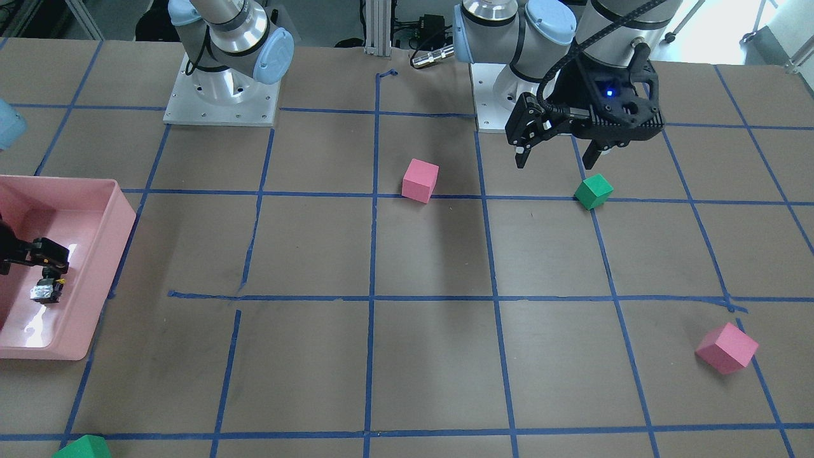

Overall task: Align button upright
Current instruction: 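Move the right gripper over the pink tray and lower toward the yellow button, then close the right gripper on the yellow push-button switch in the tray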

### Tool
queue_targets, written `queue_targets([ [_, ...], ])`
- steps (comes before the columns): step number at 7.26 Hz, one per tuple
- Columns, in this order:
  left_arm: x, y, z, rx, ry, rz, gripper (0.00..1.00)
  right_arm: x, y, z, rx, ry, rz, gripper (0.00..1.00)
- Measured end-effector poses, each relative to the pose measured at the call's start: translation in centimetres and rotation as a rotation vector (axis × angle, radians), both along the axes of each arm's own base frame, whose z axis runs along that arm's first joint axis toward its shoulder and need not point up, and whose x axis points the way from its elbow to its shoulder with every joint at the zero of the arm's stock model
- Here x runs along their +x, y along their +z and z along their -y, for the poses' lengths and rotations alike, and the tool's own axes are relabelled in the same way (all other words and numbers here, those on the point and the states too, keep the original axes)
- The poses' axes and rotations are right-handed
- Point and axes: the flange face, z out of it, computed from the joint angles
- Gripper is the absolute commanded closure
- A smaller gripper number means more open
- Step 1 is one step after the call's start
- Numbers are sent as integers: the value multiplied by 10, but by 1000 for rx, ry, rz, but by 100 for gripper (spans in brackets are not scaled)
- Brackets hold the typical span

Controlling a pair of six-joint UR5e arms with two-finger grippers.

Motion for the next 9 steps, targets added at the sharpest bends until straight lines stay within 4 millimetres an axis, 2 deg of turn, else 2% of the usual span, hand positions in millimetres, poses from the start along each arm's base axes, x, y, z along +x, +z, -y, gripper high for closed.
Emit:
queue_targets([
  [3, 0, 0, 0, 1, 0, 0, 0, -19, -27, -5, 35, -37, 19, 0],
  [5, 1, 0, 0, 1, 2, 0, 0, -24, -40, -5, 43, -44, 24, 0],
  [6, 1, -1, 0, 1, 2, 0, 0, -26, -45, -3, 39, -44, 21, 20],
  [7, 1, -1, 0, 1, 3, 0, 0, -27, -48, -3, 39, -45, 20, 63],
  [8, 2, 0, 0, 1, 3, 0, 0, -27, -50, -3, 40, -45, 20, 96],
  [9, 1, 0, 0, 0, 3, 1, 0, -27, -52, -4, 44, -46, 21, 100],
])
